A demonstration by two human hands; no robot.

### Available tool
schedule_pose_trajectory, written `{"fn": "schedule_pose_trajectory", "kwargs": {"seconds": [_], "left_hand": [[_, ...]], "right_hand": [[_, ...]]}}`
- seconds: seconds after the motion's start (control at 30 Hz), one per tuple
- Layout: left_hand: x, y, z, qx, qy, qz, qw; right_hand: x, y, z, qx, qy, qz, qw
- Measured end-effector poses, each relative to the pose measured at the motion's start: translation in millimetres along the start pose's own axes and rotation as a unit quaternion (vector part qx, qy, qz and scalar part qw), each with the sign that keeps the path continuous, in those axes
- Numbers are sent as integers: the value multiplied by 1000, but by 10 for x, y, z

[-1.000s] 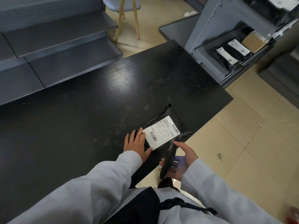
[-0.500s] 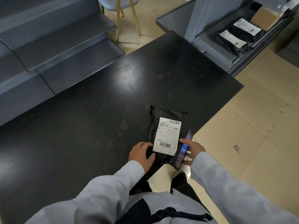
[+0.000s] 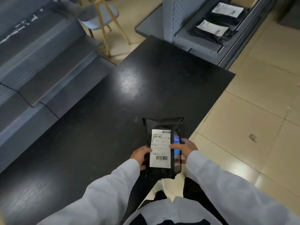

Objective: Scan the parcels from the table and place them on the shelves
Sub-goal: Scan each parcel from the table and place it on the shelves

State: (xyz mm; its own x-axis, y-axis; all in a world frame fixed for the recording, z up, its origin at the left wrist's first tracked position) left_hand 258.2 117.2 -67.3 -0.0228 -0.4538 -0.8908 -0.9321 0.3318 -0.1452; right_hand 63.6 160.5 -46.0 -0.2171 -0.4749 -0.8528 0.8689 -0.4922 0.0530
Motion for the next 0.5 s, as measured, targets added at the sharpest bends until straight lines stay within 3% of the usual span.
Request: {"fn": "schedule_pose_trajectory", "kwargs": {"seconds": [0.27, 0.5], "left_hand": [[-475, 1003, -887, 38, 138, 49, 988], [-830, 2147, -1830, 138, 261, 100, 950]], "right_hand": [[-335, -1164, 768, 69, -86, 8, 994], [-509, -2324, 1479, 176, -183, 10, 967]]}}
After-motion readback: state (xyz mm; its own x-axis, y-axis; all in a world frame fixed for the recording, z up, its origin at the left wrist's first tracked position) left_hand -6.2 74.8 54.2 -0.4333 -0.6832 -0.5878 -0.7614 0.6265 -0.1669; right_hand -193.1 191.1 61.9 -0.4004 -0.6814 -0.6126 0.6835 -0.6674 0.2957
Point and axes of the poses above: each hand's wrist, its own x-axis towards the middle knuckle, its own y-axis out of the palm, z = x × y, the point moved 6 cm from there along x, towards the middle knuckle, and after that the axes turned 9 degrees about x, right-handed, at the moved point
